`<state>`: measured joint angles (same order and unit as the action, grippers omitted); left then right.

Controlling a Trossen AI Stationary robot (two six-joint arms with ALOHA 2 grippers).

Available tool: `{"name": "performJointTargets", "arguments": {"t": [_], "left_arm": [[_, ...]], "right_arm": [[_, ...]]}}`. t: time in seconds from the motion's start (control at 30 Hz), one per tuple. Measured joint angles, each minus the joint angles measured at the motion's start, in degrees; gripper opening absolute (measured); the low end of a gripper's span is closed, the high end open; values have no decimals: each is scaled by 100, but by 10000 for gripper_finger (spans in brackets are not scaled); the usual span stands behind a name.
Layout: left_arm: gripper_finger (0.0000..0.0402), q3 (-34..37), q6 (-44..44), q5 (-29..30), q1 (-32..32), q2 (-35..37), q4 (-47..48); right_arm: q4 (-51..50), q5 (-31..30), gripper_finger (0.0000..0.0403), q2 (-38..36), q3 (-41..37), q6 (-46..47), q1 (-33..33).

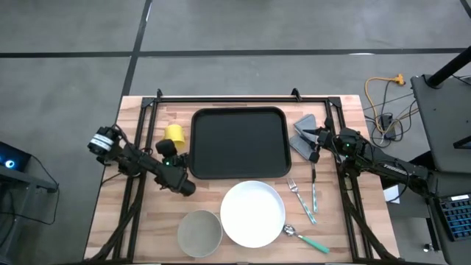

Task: Set up tray
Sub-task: Put the yellow mug on the top left of the black serving tray

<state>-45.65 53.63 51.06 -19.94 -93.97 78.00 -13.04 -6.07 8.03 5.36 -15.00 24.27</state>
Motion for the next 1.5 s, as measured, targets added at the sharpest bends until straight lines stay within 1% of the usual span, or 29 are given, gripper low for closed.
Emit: {"name": "performJointTargets", "arguments": {"t": [0.33,0.47,0.53,0.6,0.63,0.67,0.77,1.2,1.37,1.43,1.5], "left_arm": [[91,0,-76,0,729,0,-63],[91,4,-299,15,925,0,-362],[91,28,-633,215,984,0,-853],[91,37,-1247,324,1042,0,-1288],[91,37,-1468,356,1085,0,-1361],[91,33,-1510,415,1139,0,-1359],[91,-13,-1412,559,1348,0,-1359],[91,4,-1410,547,2098,-9,-1360],[90,4,-1411,548,2364,-10,-1531],[80,4,-1511,553,2429,-11,-1620],[52,4,-1677,614,2461,-11,-1679]], "right_arm": [[-2,0,123,0,-2,0,0],[0,0,123,0,0,0,0],[-1,1,123,-1,-1,0,-1],[0,0,123,0,0,0,0],[0,0,123,0,0,0,0],[0,0,123,0,-2,0,0],[0,1,123,0,0,0,-1],[0,0,123,0,-2,0,0],[-1,0,123,0,-2,0,0],[-1,0,123,-2,0,0,0],[0,0,123,-2,0,0,0]]}}
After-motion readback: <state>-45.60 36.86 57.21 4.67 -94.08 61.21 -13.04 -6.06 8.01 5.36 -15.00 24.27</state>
